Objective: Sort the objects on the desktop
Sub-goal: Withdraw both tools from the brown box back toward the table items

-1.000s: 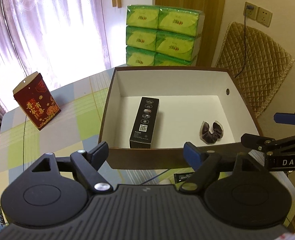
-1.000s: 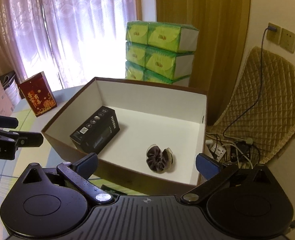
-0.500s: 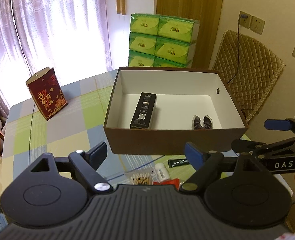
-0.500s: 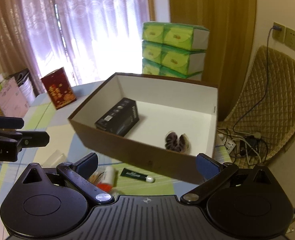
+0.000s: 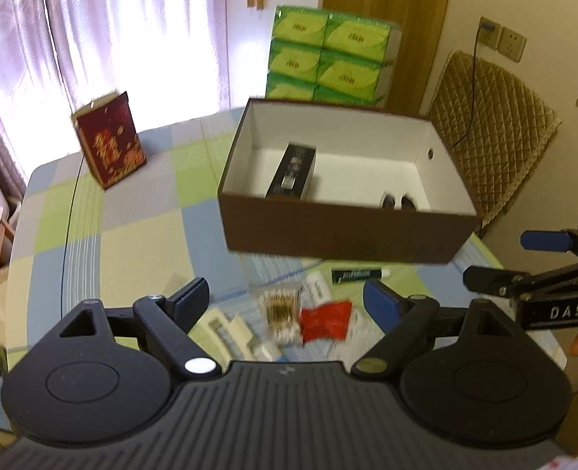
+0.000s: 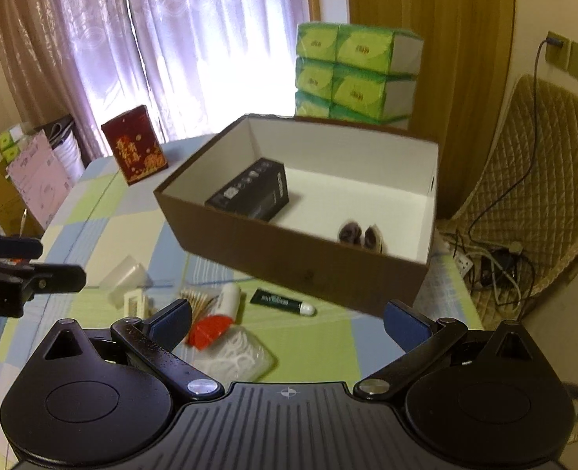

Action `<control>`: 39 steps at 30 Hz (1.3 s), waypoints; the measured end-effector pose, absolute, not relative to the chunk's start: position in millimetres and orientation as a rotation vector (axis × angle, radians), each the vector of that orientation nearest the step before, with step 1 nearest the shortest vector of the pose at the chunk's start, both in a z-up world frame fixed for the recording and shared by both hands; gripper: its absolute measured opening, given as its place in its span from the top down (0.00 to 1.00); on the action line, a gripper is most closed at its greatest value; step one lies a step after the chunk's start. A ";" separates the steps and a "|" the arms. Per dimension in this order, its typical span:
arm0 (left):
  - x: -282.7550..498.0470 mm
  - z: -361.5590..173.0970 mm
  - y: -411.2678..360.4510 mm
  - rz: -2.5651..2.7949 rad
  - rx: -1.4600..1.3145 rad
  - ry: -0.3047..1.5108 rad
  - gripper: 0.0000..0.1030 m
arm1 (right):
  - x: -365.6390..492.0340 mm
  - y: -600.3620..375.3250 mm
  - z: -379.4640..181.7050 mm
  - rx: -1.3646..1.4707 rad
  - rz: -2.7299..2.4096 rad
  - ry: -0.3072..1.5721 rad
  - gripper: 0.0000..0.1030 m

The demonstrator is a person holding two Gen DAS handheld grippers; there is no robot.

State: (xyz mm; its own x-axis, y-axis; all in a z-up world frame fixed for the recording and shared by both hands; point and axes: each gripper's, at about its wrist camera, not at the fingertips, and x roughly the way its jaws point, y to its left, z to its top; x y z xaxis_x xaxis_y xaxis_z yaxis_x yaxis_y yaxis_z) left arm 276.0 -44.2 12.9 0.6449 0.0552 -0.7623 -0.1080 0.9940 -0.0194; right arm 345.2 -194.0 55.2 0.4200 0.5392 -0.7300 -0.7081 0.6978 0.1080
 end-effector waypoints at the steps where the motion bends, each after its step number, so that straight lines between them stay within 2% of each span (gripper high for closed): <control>1: 273.0 9.1 -43.0 0.097 -0.070 0.878 0.19 | 343.4 -194.4 52.3 -0.237 0.795 0.823 0.02; 6: 257.8 -12.3 -39.6 0.117 -0.099 0.938 0.19 | 334.0 -193.1 37.9 -0.285 0.828 0.809 0.02; 18: 239.5 -64.5 -40.8 0.168 -0.168 1.058 0.19 | 329.3 -185.0 -6.1 -0.312 0.877 0.936 0.02; 27: 239.7 -76.4 -46.6 0.171 -0.171 1.089 0.20 | 324.6 -181.2 -22.6 -0.354 0.902 0.961 0.02; 39: 248.4 -109.8 -43.8 0.171 -0.210 1.139 0.26 | 338.5 -192.8 -53.9 -0.344 0.849 1.050 0.02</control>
